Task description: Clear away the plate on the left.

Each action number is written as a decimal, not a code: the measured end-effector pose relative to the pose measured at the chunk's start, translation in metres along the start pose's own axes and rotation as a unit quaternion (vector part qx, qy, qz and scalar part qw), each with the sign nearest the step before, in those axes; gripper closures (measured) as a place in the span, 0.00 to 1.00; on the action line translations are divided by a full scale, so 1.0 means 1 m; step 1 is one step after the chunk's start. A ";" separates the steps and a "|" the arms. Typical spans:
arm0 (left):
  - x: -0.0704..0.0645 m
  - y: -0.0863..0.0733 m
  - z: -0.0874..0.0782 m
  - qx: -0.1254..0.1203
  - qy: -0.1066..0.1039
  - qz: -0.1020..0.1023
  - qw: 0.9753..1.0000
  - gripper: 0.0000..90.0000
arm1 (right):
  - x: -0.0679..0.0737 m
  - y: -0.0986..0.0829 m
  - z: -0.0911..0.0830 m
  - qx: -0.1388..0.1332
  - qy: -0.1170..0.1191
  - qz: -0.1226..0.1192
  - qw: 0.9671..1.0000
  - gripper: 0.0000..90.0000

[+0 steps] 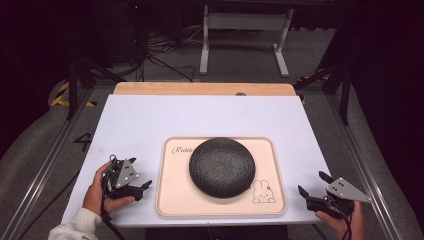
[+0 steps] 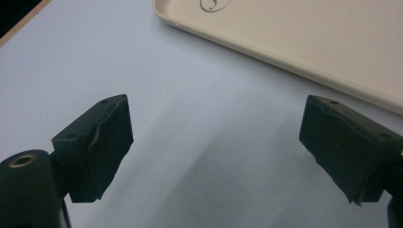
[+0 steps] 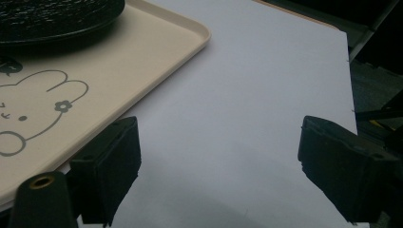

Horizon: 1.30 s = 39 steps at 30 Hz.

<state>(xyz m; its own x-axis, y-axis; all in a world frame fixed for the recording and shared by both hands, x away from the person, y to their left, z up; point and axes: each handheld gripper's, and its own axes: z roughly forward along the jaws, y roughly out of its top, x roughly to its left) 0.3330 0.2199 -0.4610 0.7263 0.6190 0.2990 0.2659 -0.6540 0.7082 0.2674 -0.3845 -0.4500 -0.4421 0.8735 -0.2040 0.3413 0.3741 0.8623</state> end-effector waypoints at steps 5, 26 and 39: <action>0.001 -0.009 -0.007 -0.015 0.007 -0.023 1.000 0.13 | 0.000 0.000 0.000 -0.001 -0.001 0.000 1.000 0.16; 0.011 -0.033 -0.025 -0.059 -0.038 -0.118 0.991 0.14 | 0.000 0.001 0.000 -0.001 -0.001 -0.001 1.000 0.16; 0.007 -0.031 -0.025 -0.061 -0.042 -0.114 0.991 0.14 | -0.001 0.001 0.001 -0.003 0.002 -0.001 1.000 0.16</action>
<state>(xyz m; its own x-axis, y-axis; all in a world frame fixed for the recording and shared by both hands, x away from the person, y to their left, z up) 0.3146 0.2552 -0.4648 0.7077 0.7028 0.0719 0.3546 -0.4413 0.8243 0.2691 -0.3847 -0.4494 -0.4455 0.8716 -0.2046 0.3351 0.3742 0.8647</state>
